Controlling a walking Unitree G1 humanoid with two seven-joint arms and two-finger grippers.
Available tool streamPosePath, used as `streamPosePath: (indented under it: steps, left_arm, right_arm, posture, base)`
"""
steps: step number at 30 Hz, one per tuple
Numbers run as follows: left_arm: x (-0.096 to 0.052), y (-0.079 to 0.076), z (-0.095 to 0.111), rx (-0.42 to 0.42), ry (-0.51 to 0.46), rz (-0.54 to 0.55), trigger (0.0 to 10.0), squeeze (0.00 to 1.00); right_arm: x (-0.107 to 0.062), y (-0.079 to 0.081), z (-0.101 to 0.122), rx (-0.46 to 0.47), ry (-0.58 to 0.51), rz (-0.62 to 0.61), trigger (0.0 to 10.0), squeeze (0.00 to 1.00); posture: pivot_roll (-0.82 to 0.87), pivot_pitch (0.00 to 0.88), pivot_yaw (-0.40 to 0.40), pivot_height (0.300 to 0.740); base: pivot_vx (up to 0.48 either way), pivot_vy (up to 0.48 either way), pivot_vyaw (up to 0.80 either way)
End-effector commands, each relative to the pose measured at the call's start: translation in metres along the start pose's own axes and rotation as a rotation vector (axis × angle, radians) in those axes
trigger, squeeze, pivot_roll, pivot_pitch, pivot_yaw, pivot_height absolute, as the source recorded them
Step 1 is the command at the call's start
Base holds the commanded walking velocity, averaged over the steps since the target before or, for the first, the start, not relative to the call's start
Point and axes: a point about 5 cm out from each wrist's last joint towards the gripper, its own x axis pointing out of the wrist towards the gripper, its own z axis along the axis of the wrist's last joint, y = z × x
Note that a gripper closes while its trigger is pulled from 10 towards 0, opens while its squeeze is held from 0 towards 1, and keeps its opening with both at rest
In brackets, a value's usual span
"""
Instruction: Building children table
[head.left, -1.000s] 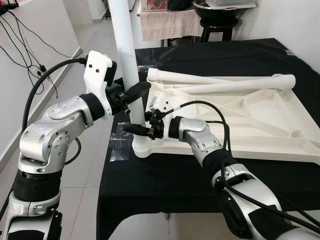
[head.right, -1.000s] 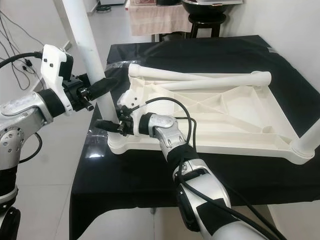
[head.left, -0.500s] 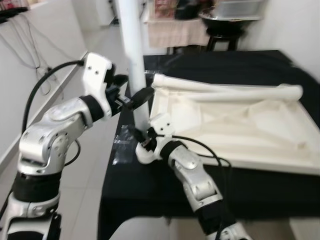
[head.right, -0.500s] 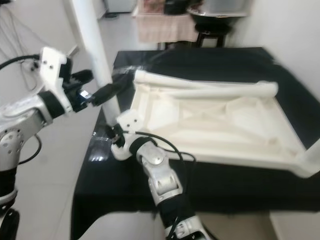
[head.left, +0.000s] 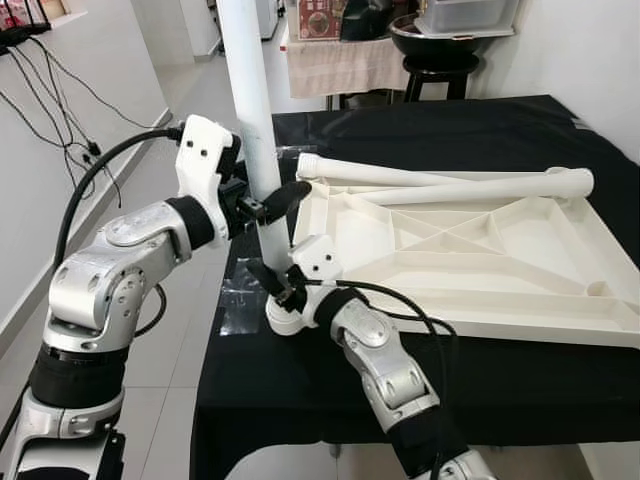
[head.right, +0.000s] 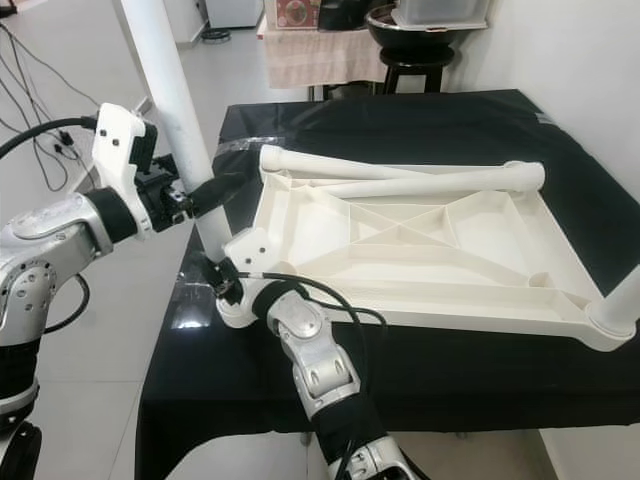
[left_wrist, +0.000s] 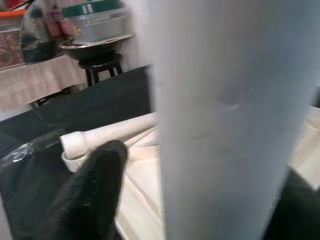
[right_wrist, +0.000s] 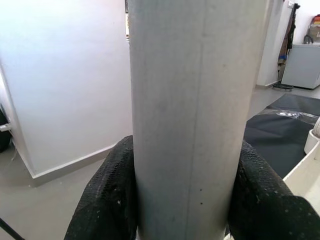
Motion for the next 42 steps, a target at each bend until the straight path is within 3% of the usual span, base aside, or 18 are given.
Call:
streamPosePath:
  steps: [1, 6, 7, 8, 9, 10, 11, 13, 19, 20, 22, 23, 26, 31, 32, 33, 34, 42]
  left_arm:
    - [-0.003, 0.005, 0.0, 0.008, 0.005, 0.022, 0.0, 0.0]
    - [-0.004, 0.004, 0.001, 0.012, 0.001, 0.013, 0.0, 0.0]
    - [-0.004, 0.004, 0.001, 0.012, 0.001, 0.012, 0.0, 0.0]
    - [-0.004, 0.004, 0.001, 0.012, 0.001, 0.012, 0.0, 0.0]
    - [-0.004, 0.004, 0.001, 0.013, 0.001, 0.011, 0.0, 0.0]
    - [-0.004, 0.004, 0.001, 0.013, 0.001, 0.011, 0.0, 0.0]
    - [-0.004, 0.003, 0.001, 0.014, 0.001, 0.012, 0.0, 0.0]
    - [-0.004, 0.003, 0.001, 0.014, 0.001, 0.012, 0.0, 0.0]
    - [-0.005, 0.004, 0.001, 0.02, 0.001, 0.013, 0.0, 0.0]
    - [-0.005, 0.004, 0.001, 0.022, 0.002, 0.013, 0.0, 0.0]
    - [-0.005, 0.004, 0.001, 0.022, 0.002, 0.013, 0.0, 0.0]
    - [-0.005, 0.004, 0.001, 0.023, 0.003, 0.011, 0.0, 0.0]
    - [-0.006, 0.003, 0.001, 0.025, 0.003, 0.004, 0.0, 0.0]
    - [-0.006, 0.003, 0.002, 0.03, 0.004, 0.001, 0.0, 0.0]
    - [-0.006, 0.003, 0.003, 0.033, 0.005, -0.001, 0.0, 0.0]
    - [-0.006, 0.003, 0.003, 0.033, 0.005, -0.001, 0.0, 0.0]
    - [-0.006, 0.003, 0.003, 0.037, 0.006, -0.001, 0.0, 0.0]
    - [-0.007, 0.003, 0.003, 0.042, 0.01, -0.006, 0.0, 0.0]
  right_arm:
    - [0.007, 0.023, -0.013, 0.026, 0.087, 0.063, 0.0, 0.0]
    - [0.006, 0.027, 0.003, 0.032, 0.061, 0.078, 0.0, 0.0]
    - [0.006, 0.028, 0.007, 0.042, 0.054, 0.098, 1.6, 0.0]
    - [0.006, 0.028, 0.007, 0.042, 0.054, 0.098, 1.6, 0.0]
    - [0.007, 0.023, 0.01, 0.034, 0.036, 0.12, 10.0, 0.0]
    - [0.007, 0.023, 0.01, 0.034, 0.036, 0.12, 10.0, 0.0]
    - [0.009, 0.013, 0.012, 0.039, 0.01, 0.146, 10.0, 1.0]
    - [0.009, 0.013, 0.012, 0.039, 0.01, 0.146, 10.0, 1.0]
    - [0.009, -0.024, 0.017, 0.046, -0.047, 0.337, 10.0, 1.0]
    - [0.006, -0.036, 0.017, 0.026, -0.041, 0.413, 10.0, 1.0]
    - [0.006, -0.036, 0.017, 0.026, -0.041, 0.413, 10.0, 1.0]
    - [0.004, -0.046, 0.017, 0.025, -0.023, 0.462, 10.0, 0.0]
    - [0.007, -0.055, 0.015, 0.053, 0.019, 0.495, 10.0, 0.0]
    - [0.011, -0.053, 0.013, 0.061, 0.036, 0.5, 10.0, 0.0]
    - [0.013, -0.051, 0.012, 0.07, 0.039, 0.508, 4.6, 0.0]
    - [0.013, -0.051, 0.012, 0.07, 0.039, 0.508, 4.6, 0.0]
    - [0.014, -0.05, 0.011, 0.085, 0.042, 0.517, 0.0, 0.0]
    - [0.012, -0.049, 0.003, 0.129, 0.037, 0.558, 0.0, 0.0]
  posture:
    - [-0.04, 0.076, 0.043, 0.74]
    - [-0.04, 0.071, 0.041, 0.74]
    - [-0.04, 0.07, 0.04, 0.74]
    - [-0.04, 0.07, 0.04, 0.74]
    - [-0.03, 0.068, 0.039, 0.74]
    - [-0.03, 0.068, 0.039, 0.74]
    - [-0.03, 0.067, 0.037, 0.74]
    - [-0.03, 0.067, 0.037, 0.74]
    - [-0.03, 0.063, 0.035, 0.74]
    - [-0.03, 0.061, 0.036, 0.74]
    - [-0.03, 0.061, 0.036, 0.74]
    - [-0.03, 0.061, 0.037, 0.74]
    - [-0.02, 0.061, 0.042, 0.74]
    - [-0.02, 0.061, 0.043, 0.74]
    - [-0.01, 0.061, 0.046, 0.74]
    - [-0.01, 0.061, 0.046, 0.74]
    - [-0.01, 0.061, 0.046, 0.74]
    - [-0.01, 0.054, 0.046, 0.74]
  base:
    - [0.0, 0.0, 0.0]
    - [0.0, 0.0, 0.0]
    - [0.0, 0.0, 0.0]
    - [0.0, 0.0, 0.0]
    - [0.0, 0.0, 0.0]
    - [0.0, 0.0, 0.0]
    - [0.0, 0.0, 0.0]
    - [0.0, 0.0, 0.0]
    - [0.0, 0.0, 0.0]
    - [0.0, 0.0, 0.0]
    - [0.0, 0.0, 0.0]
    - [0.0, 0.0, 0.0]
    - [0.0, 0.0, 0.0]
    - [0.0, 0.0, 0.0]
    - [0.0, 0.0, 0.0]
    - [0.0, 0.0, 0.0]
    - [0.0, 0.0, 0.0]
    - [0.0, 0.0, 0.0]
